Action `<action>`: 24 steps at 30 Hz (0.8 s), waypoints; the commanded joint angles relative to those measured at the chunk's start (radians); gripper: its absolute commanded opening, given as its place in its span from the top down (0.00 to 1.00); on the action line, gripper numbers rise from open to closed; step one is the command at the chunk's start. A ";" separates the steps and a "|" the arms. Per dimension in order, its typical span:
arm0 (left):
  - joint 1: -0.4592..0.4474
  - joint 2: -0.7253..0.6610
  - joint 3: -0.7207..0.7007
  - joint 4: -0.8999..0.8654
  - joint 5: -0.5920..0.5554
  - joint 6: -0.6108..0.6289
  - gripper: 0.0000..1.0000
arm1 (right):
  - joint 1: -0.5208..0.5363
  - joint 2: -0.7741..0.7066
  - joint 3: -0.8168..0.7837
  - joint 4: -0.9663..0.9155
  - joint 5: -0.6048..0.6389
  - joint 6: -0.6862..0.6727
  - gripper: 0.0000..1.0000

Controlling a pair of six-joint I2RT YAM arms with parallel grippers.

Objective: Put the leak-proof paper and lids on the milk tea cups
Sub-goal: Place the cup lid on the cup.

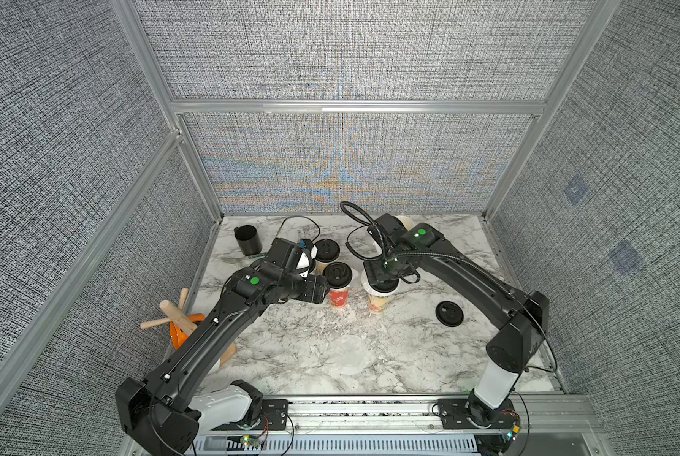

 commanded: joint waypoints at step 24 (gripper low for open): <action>-0.008 0.085 0.146 -0.054 0.064 0.067 0.21 | -0.014 -0.059 0.033 0.040 -0.001 0.031 0.02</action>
